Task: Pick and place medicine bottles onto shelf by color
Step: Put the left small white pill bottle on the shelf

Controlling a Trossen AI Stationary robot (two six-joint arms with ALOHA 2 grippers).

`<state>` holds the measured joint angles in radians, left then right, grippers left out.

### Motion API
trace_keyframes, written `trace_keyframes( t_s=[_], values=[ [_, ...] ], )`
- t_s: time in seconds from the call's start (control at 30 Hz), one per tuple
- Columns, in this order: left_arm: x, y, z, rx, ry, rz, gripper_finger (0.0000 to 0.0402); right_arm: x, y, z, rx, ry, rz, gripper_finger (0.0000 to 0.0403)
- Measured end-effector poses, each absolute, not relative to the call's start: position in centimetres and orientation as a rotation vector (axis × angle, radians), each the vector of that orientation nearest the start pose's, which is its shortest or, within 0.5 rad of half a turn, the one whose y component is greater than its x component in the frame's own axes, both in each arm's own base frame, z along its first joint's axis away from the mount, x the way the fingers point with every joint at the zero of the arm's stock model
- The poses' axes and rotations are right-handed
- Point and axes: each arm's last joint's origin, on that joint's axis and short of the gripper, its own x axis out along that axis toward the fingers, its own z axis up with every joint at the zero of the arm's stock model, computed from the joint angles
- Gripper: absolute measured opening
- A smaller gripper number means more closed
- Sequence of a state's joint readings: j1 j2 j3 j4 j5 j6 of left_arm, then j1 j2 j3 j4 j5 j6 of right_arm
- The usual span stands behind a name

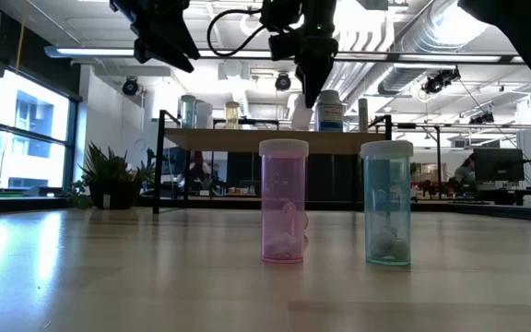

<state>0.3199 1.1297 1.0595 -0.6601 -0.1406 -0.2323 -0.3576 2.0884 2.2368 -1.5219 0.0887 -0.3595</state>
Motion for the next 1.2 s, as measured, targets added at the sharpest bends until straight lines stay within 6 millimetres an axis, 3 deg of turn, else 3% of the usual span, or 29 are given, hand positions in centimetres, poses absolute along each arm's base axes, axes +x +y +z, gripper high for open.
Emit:
trace_keyframes(
  t_s=[0.7,0.97,1.2],
  values=[
    [21.49,7.54,32.05,-0.284,0.681,0.523,0.02,37.76,-14.42,33.41,-0.116,1.406,-0.146,0.0128],
    [21.48,7.55,32.05,-0.284,0.681,0.524,0.02,37.78,-14.42,33.41,-0.116,1.404,-0.147,0.0167],
    [21.48,7.55,32.05,-0.284,0.681,0.523,0.02,37.97,-14.5,33.46,-0.112,1.383,-0.16,0.0176]
  ],
)
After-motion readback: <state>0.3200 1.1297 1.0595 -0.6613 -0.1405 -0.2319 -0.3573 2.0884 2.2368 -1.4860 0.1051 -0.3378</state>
